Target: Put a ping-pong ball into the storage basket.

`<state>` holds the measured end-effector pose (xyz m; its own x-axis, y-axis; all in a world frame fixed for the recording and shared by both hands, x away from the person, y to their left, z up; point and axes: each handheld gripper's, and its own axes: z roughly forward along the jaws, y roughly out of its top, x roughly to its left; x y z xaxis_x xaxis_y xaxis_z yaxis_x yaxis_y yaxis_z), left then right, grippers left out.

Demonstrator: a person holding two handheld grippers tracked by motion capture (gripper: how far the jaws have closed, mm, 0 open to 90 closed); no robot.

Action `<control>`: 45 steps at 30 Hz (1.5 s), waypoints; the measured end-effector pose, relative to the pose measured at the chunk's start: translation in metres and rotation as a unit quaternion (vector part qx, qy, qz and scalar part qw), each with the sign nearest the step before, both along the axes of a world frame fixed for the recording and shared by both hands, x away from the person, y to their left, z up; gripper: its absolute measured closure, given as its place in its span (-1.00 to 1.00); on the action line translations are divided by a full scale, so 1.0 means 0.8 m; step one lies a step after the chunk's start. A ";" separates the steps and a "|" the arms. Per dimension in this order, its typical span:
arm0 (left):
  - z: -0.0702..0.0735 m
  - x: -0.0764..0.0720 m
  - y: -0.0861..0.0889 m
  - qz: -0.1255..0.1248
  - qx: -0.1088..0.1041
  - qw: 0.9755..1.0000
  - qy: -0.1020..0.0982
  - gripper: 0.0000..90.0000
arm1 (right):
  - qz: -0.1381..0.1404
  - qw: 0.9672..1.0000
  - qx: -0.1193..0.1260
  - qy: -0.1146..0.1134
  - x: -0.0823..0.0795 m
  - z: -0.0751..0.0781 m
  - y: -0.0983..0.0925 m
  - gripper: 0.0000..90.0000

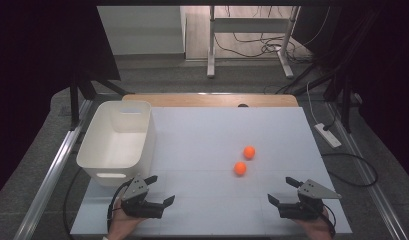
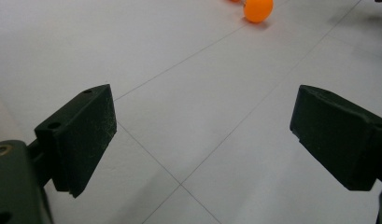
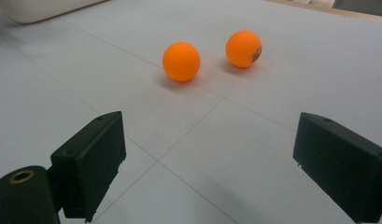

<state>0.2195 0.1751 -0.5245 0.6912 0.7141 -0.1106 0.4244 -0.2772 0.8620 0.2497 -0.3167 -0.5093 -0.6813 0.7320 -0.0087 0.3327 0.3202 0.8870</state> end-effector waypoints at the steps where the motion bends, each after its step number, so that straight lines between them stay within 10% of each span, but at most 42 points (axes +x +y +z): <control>1: 0.000 0.000 0.000 0.000 0.002 1.000 -0.001 -0.82 | 0.001 1.000 -0.001 0.000 0.001 0.000 0.000 -0.79; 45: 0.017 -0.003 -0.011 0.016 0.003 1.000 -0.004 -0.80 | 0.011 1.000 0.006 0.010 -0.001 -0.001 0.006 -0.76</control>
